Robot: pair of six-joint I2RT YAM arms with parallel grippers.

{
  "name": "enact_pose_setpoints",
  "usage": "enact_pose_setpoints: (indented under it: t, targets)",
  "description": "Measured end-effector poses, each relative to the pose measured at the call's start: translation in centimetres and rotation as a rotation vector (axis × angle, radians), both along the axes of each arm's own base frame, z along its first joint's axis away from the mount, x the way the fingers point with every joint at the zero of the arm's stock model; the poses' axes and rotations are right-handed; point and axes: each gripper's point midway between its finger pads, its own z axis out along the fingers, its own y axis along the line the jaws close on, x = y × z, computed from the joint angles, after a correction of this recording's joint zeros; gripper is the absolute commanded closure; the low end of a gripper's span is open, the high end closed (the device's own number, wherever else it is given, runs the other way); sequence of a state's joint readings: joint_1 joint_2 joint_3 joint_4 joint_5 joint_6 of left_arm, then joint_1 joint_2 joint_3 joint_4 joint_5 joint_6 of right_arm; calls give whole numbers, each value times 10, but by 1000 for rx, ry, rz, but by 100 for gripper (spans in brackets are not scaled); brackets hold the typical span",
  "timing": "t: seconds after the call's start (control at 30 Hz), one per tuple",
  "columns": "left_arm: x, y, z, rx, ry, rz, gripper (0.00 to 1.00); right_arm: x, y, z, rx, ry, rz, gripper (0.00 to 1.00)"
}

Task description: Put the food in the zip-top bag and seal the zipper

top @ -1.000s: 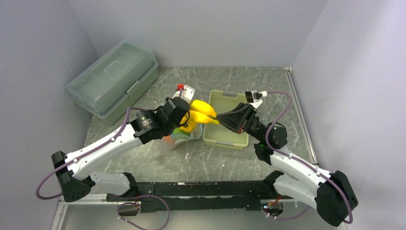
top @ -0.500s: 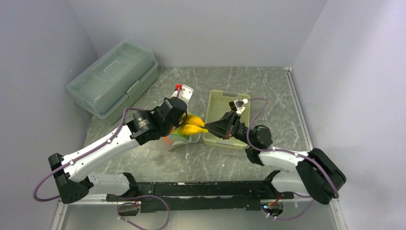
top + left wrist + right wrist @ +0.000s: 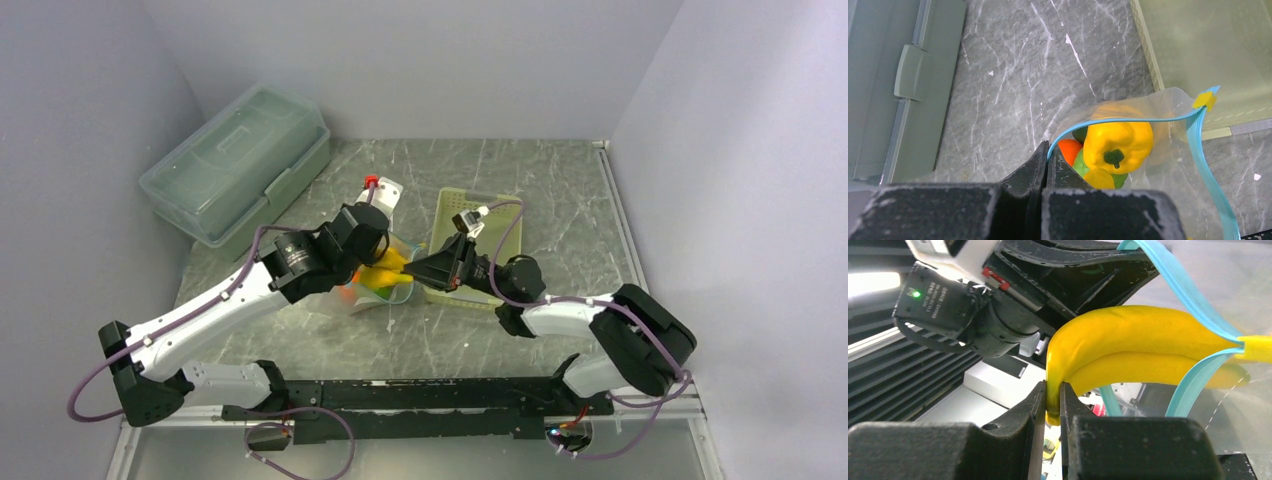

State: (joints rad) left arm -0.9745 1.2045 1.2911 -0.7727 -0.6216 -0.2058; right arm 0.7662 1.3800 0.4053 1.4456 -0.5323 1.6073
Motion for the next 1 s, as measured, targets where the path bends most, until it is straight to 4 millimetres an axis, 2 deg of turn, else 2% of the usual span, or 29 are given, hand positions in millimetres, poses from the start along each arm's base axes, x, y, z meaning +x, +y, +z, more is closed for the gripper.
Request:
enact_pose_setpoints:
  t: [0.4,0.67,0.87,1.0]
  targets:
    - [-1,10,6,-3,-10,15,100,5,29,-7,-31,-5,60,100]
    - [-2,10,6,-4,-11,15,100,3,34,-10,-38,-13,72,99]
    - [-2,10,7,-10,-11,12,100,3,33,-12,-42,-11,70,76]
    - [-4,6,7,-22,-2,-6,100,-1,29,-10,-40,-43,52,55]
